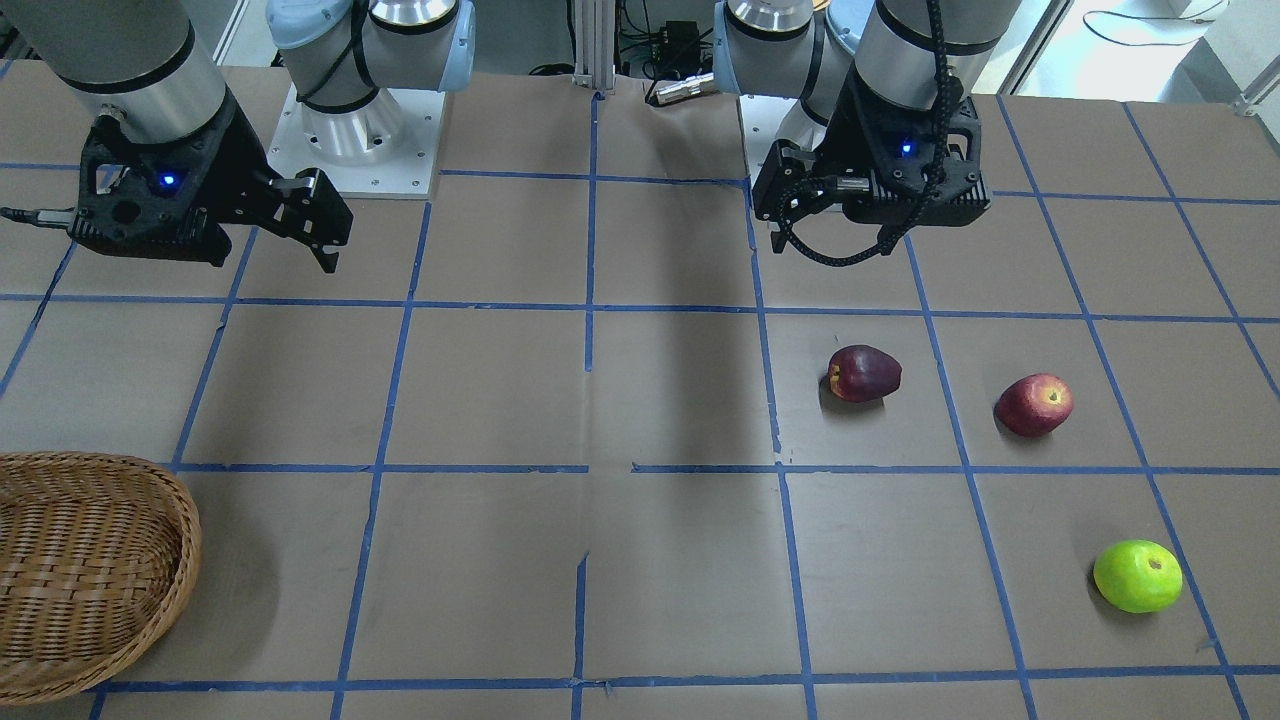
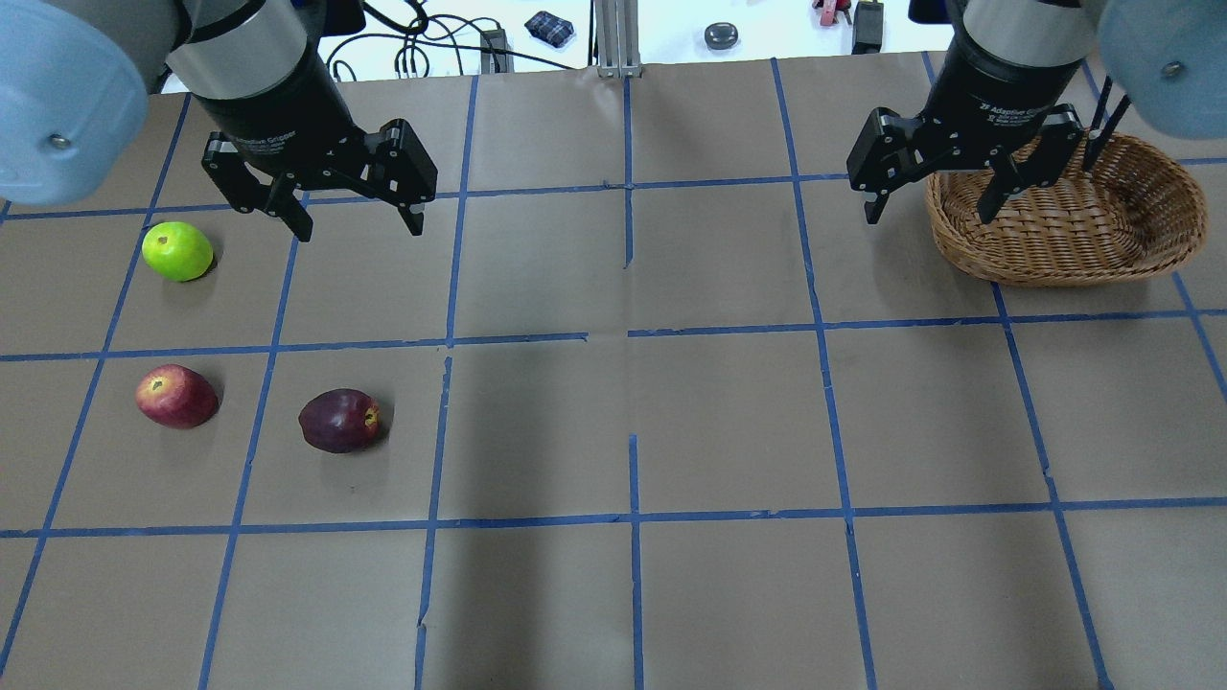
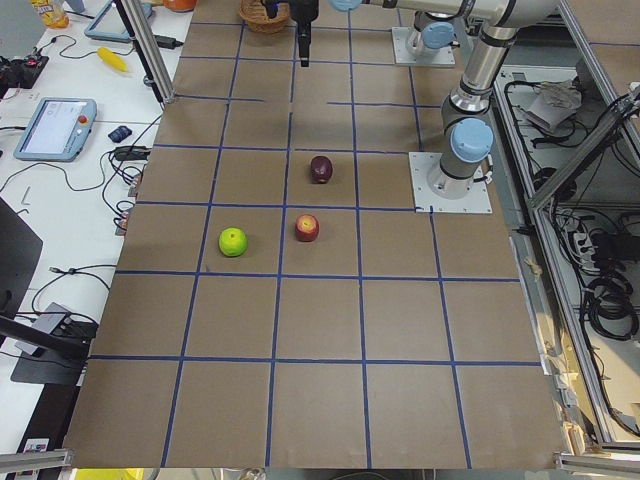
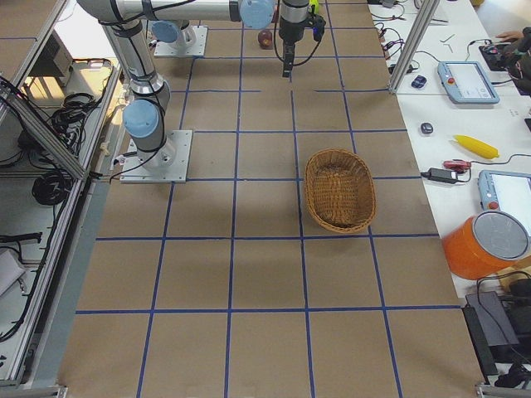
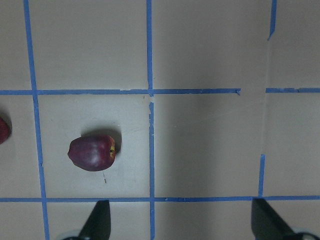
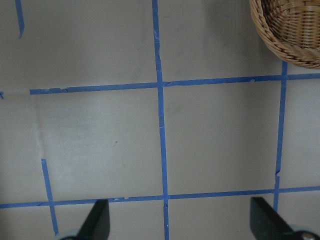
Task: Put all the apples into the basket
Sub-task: 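Reach the left gripper down and grasp the dark purple-red apple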
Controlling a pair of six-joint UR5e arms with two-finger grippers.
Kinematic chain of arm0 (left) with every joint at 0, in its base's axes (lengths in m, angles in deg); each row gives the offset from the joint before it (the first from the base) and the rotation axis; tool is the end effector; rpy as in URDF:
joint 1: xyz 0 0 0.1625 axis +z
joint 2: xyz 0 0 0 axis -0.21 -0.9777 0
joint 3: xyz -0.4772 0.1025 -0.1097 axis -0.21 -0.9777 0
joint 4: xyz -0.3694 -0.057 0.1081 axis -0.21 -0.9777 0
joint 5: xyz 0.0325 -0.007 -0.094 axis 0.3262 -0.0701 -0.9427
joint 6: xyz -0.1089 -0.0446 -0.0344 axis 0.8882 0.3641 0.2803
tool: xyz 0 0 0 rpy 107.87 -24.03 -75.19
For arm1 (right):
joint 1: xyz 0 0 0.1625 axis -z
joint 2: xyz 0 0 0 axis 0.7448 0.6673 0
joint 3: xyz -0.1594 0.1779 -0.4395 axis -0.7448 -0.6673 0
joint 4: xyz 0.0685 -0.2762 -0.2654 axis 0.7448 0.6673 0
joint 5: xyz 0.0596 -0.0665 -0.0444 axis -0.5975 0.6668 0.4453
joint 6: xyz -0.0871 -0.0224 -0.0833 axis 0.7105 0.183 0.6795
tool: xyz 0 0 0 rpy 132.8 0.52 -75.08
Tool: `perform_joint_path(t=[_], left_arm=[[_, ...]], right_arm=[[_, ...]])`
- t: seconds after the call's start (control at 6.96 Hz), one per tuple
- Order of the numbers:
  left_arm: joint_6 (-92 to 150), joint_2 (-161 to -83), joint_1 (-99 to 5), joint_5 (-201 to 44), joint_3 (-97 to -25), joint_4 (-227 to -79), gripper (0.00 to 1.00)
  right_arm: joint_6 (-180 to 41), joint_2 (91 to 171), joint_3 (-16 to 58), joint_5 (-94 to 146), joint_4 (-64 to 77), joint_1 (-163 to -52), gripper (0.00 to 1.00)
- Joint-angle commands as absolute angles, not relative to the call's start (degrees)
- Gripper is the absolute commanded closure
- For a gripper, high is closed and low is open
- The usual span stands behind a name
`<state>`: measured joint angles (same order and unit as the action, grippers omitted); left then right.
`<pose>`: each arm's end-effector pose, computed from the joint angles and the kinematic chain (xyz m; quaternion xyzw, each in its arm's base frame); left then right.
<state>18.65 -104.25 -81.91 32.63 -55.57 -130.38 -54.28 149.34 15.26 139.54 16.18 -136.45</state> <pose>-0.1670 -0.4665 0.5577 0.0034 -1.0000 -0.0063 0.0015 0.1188 -0.4804 0.5383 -0.0229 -0.9993 -0.0288 0.0013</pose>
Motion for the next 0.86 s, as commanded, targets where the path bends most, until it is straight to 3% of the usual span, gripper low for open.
perform_joint_path(t=[0.0, 0.43, 0.72], left_arm=[[18.62, -104.33, -81.92, 32.59, -55.66, -130.29, 0.00], [12.09, -103.28, -79.91, 33.03, -57.32, -130.99, 0.00], [6.97, -103.63, -72.38, 33.56, -64.67, -128.82, 0.00]], right_arm=[[-54.31, 149.63, 15.22, 139.45, 16.33, -136.47, 0.00], [-54.23, 149.55, 15.31, 139.45, 16.95, -136.47, 0.00], [-54.23, 149.55, 15.31, 139.54, 16.95, -136.47, 0.00]])
